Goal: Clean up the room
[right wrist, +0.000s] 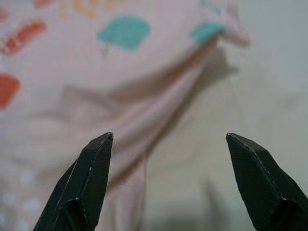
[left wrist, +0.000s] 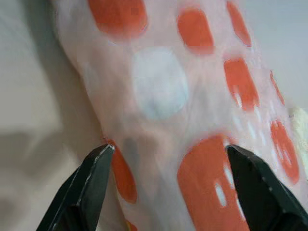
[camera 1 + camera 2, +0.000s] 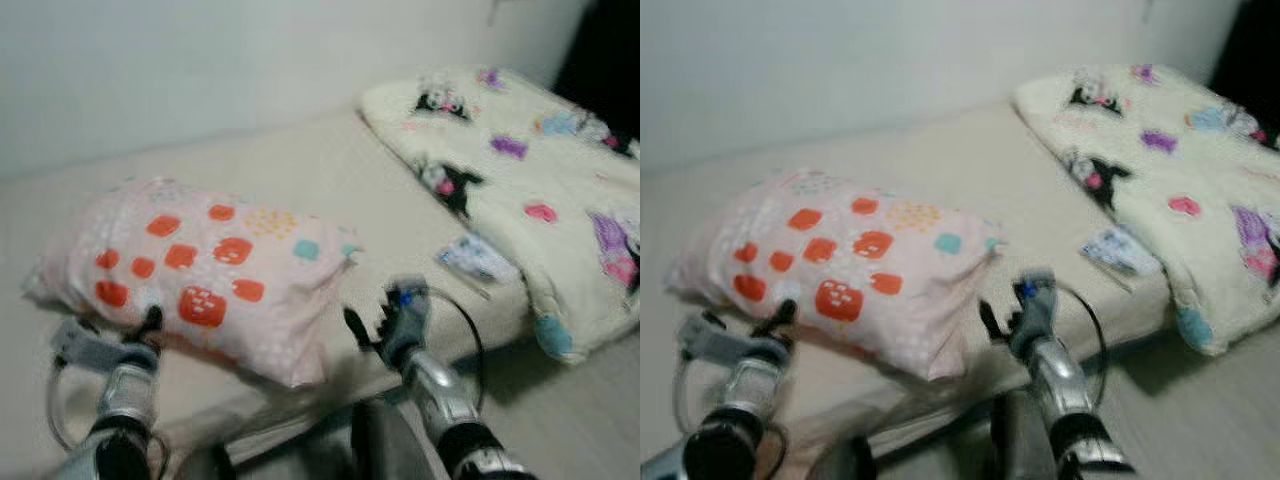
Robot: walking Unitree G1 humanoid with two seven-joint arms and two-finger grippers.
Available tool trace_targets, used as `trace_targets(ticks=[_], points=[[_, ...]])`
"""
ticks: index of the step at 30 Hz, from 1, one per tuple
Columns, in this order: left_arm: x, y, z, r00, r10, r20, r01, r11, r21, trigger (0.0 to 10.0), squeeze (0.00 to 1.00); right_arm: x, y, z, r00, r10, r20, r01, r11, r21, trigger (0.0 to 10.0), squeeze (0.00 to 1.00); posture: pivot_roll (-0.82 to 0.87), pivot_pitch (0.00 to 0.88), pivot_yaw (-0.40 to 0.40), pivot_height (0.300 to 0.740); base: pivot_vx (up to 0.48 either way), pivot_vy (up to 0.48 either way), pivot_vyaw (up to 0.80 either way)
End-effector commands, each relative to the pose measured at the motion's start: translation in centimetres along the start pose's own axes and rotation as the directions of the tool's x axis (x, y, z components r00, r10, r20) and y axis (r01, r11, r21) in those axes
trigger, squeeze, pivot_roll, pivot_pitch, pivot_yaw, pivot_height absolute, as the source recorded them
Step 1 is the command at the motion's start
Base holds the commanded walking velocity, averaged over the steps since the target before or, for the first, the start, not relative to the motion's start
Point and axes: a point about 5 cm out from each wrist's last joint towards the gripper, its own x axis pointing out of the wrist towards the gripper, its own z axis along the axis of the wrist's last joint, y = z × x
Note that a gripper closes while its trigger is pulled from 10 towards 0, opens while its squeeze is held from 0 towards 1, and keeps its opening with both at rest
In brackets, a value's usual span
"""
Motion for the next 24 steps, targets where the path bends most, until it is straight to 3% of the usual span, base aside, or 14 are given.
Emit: trace_targets(ticks=[1,8,10,15,18,19,20,22,24], points=[[-0.2,-0.4,-1.2,0.999,-0.022,-0.05,0.022,1.0,-0.01,10.0,0.0,-0.2,0.0,-0.6,1.0,-0.008,-0.024,0.009,1.0,0.029,10.0,0.0,-0.2,0.185,0.01,0.568,0.0,0.0,0.0],[-0.1,-0.6,-1.6,0.998,-0.02,-0.058,0.02,1.0,-0.009,10.0,0.0,-0.2,0.0,0.2,0.999,-0.015,0.031,0.014,0.998,0.054,10.0,0.0,-0.2,0.192,0.02,0.538,0.0,0.0,0.0],[0.1,-0.6,-1.1,0.999,0.007,-0.045,-0.005,0.999,0.033,10.0,0.0,-0.3,0.3,0.3,0.999,-0.002,0.046,0.0,0.999,0.049,10.0,0.0,-0.2,0.199,0.019,0.538,0.0,0.0,0.0],[0.5,-0.9,0.3,1.0,0.025,0.013,-0.025,1.0,0.017,10.0,0.0,-0.3,0.7,0.4,0.998,0.019,0.056,-0.022,0.999,0.046,10.0,0.0,-0.21,0.208,0.016,0.538,0.0,0.0,0.0],[1.0,-1.3,1.7,0.998,0.023,0.067,-0.021,0.999,-0.03,10.0,0.0,-0.4,0.8,0.5,0.998,0.03,0.059,-0.033,0.999,0.04,10.0,0.0,-0.21,0.218,0.013,0.538,0.0,0.0,0.0],[1.2,-1.6,2.5,0.995,0.013,0.103,-0.003,0.995,-0.101,10.0,0.0,-0.4,0.8,0.4,0.998,0.03,0.05,-0.032,0.999,0.035,10.0,0.0,-0.21,0.224,0.011,0.538,0.0,0.0,0.0],[1.2,-1.6,2.5,0.995,0.013,0.103,-0.003,0.995,-0.101,10.0,0.0,-0.4,0.8,0.4,0.998,0.03,0.05,-0.032,0.999,0.035,10.0,0.0,-0.21,0.224,0.011,0.538,0.0,0.0,0.0],[1.6,-2.1,3.5,0.988,-0.024,0.15,0.057,0.974,-0.218,10.0,0.0,-0.5,0.8,0.2,0.999,0.026,0.038,-0.027,0.999,0.033,10.0,0.0,-0.21,0.239,0.006,0.538,0.0,0.0,0.0],[1.7,-2.4,3.8,0.985,-0.046,0.167,0.089,0.962,-0.259,10.0,0.0,-0.5,0.8,0.1,0.999,0.024,0.035,-0.025,0.999,0.034,10.0,0.0,-0.21,0.239,0.006,0.538,0.0,0.0,0.0]])
